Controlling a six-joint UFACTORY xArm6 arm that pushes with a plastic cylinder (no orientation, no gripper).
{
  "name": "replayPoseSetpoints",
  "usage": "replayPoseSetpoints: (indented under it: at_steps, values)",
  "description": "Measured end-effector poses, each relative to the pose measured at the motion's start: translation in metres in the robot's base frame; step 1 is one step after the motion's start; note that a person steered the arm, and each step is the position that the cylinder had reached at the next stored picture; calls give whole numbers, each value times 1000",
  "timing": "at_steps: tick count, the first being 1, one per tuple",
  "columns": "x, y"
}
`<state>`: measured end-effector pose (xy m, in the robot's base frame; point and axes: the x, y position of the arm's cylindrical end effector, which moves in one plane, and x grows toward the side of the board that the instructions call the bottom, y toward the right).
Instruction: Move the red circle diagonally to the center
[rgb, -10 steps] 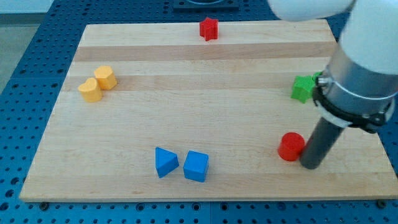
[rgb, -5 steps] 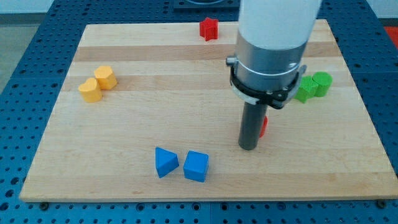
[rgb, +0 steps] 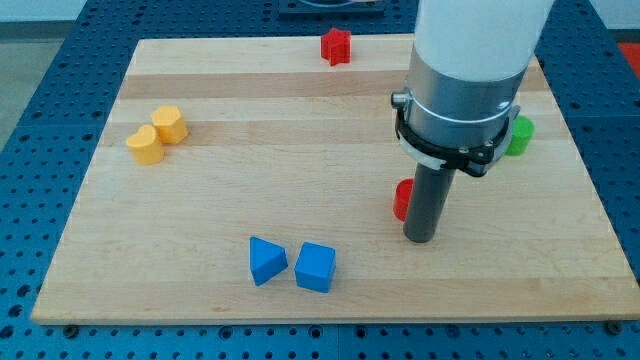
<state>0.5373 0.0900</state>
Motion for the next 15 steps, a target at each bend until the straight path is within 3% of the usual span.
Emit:
replayPoseSetpoints:
  at_steps: [5, 7, 9, 12, 13, 15]
  values:
    - [-78, -2]
    - [-102, -80]
    - [-102, -120]
    - [-74, -68]
    - [-76, -31]
    - [-89, -20]
